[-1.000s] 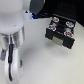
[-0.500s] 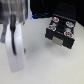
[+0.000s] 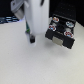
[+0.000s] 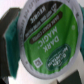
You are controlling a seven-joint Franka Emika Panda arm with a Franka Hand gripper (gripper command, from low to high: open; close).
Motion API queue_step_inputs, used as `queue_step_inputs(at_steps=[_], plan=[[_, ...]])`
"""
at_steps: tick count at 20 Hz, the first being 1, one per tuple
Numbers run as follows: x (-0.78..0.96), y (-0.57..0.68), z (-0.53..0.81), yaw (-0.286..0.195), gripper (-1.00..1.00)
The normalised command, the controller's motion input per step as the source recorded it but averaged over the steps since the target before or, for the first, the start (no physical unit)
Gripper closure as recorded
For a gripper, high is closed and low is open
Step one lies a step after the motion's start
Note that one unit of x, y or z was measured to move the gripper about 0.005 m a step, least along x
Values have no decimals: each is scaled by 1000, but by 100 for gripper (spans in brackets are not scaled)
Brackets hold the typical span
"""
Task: Open the kcup holder, insert the kcup into the holder, and close the kcup holder
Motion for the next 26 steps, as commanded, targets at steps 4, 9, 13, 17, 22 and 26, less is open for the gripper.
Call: queue_step_inputs(at_steps=[4, 9, 13, 17, 22, 26], plan=[[23, 650, 510, 10, 100], [-1, 638, 467, 14, 100], [30, 646, 404, 9, 100], [42, 640, 276, 17, 100], [39, 634, 156, 25, 100], [27, 616, 31, 33, 100]])
